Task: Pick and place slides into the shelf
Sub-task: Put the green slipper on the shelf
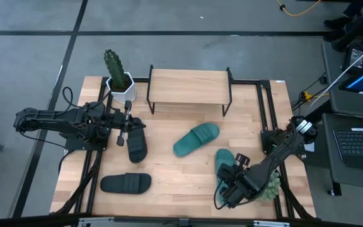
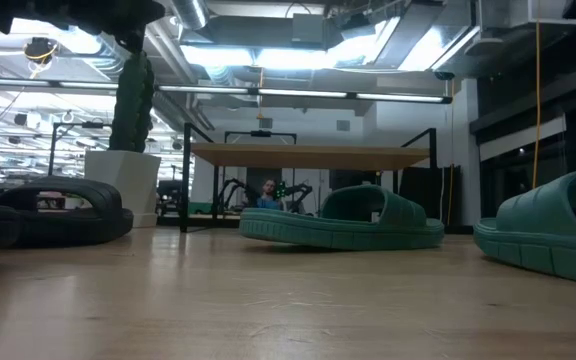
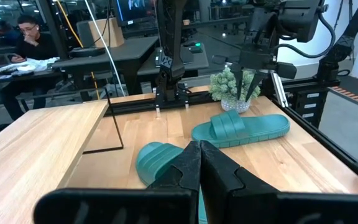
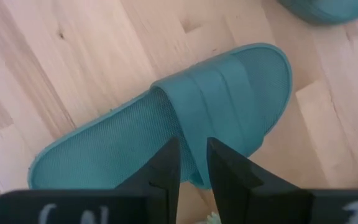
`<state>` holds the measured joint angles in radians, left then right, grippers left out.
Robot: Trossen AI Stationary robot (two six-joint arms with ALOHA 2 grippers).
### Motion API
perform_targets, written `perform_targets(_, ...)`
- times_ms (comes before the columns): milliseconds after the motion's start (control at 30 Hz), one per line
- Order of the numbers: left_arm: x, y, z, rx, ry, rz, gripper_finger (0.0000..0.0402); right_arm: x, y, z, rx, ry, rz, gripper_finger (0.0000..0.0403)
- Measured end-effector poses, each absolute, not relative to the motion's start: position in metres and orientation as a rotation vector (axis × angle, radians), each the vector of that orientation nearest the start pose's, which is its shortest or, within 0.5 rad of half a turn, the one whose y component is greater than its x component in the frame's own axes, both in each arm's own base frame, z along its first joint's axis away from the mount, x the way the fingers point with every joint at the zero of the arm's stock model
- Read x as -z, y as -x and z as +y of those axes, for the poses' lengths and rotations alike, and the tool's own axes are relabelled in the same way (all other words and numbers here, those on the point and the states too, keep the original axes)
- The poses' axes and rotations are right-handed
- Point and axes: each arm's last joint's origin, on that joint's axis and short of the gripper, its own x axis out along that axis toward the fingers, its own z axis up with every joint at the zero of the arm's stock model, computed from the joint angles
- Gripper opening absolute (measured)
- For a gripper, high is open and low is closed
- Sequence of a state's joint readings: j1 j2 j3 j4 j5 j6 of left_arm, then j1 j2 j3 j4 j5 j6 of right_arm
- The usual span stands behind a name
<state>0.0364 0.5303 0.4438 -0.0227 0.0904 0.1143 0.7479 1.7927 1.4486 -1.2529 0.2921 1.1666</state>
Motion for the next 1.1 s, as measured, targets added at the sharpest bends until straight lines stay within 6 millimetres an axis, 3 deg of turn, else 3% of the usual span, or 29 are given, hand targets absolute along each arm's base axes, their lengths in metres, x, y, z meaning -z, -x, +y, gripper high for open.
perform_targets(233, -0.264, -0.137, 0.002, 0.061, -0.104, 0.121, 0.0, -0.239, -0.246, 0.216, 0.421, -0.13, 1.321, 0.009)
perform_targets(667, -0.26, -0.137, 0.002, 0.063, -0.101, 0.164, 0.0, -0.239, -0.245, 0.216, 0.42, -0.127, 1.322, 0.0217)
perform_targets(900, -0.259, -0.138, 0.002, 0.07, -0.166, 0.169, 0.0, -0.239, -0.245, 0.216, 0.405, -0.107, 1.327, 0.0226)
perform_targets(1100, -0.245, -0.157, 0.003, 0.1, -0.227, 0.262, 0.0, -0.239, -0.246, 0.215, 0.411, -0.107, 1.33, 0.0226)
